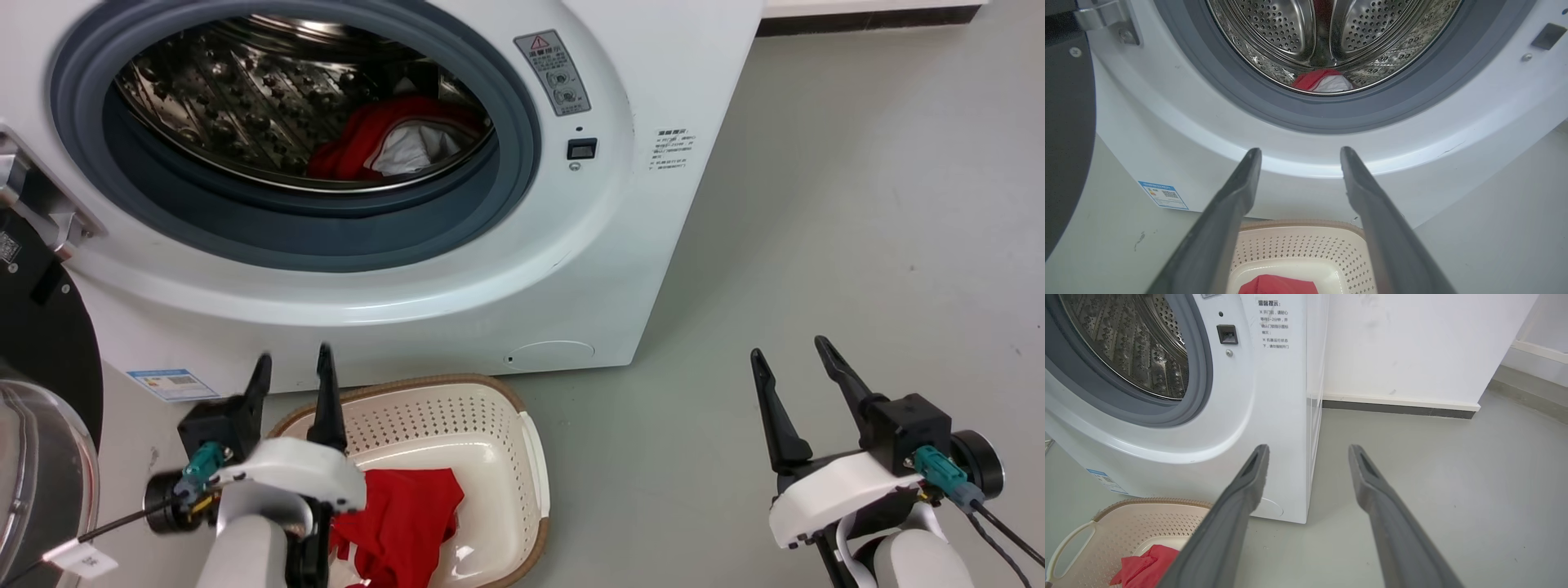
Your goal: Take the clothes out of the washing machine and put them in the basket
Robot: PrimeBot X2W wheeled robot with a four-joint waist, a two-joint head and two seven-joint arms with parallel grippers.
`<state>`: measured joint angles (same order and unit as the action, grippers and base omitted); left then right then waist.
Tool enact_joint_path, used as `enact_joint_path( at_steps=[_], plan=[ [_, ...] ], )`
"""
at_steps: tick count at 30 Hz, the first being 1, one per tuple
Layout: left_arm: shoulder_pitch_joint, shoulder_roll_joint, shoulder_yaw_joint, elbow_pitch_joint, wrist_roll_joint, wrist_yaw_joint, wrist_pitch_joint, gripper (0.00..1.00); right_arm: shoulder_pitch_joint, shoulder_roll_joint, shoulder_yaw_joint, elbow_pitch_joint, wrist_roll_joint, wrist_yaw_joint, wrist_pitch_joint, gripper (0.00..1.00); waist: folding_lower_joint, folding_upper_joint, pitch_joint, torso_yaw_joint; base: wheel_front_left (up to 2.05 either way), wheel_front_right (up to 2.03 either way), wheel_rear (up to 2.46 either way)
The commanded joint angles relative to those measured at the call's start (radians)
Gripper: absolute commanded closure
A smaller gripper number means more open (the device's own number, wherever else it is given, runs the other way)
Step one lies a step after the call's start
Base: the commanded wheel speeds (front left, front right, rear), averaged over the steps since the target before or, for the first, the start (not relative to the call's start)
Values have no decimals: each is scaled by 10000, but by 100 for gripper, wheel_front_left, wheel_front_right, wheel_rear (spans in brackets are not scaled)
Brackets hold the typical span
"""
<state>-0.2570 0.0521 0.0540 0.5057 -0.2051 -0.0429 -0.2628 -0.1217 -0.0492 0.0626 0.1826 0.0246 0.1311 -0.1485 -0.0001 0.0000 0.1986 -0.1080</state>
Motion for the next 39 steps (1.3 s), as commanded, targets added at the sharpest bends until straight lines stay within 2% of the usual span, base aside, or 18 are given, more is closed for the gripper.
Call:
enact_joint_path(
  at_steps=[1, 6, 10, 20, 25, 33, 39],
  plan=[
    [-78, -21, -74, -522, 106, 92, -26, 0, 121, -20, -41, -140, -38, -7, 48, 0, 1, 0, -61, -45, 0, 0, 0],
    [-707, -18, -138, -1281, 425, 113, -27, 0, 146, -19, 37, -400, -10, -7, 139, 0, 1, 0, -20, -204, 0, 0, 0],
    [-1689, 173, 11, -1047, 600, -91, -27, 0, 135, -17, 140, -565, 52, -7, 156, 0, 1, 0, 166, -396, 0, 0, 0],
    [-4697, 1204, 110, 1714, 657, -437, 132, 0, -264, -17, 384, -506, 350, -7, -19, 0, 1, 0, 1258, -1295, 0, 0, 0],
    [-6197, 1880, 14, 3054, 701, -532, 701, 0, -530, -16, 537, -364, 604, -7, -286, 0, 1, 0, 2039, -1774, 0, 0, 0],
    [-8556, 3105, -307, 4682, 1000, -612, 2191, 0, -1070, -14, 1089, -4, 1112, -7, -745, 0, 1, 0, 3390, -2561, 0, 0, 0],
    [-9743, 3636, -513, 5442, 1167, -672, 3285, 0, -1359, -13, 1398, 219, 1479, -7, -960, 0, 1, 0, 4081, -2990, 0, 0, 0]
  ],
)
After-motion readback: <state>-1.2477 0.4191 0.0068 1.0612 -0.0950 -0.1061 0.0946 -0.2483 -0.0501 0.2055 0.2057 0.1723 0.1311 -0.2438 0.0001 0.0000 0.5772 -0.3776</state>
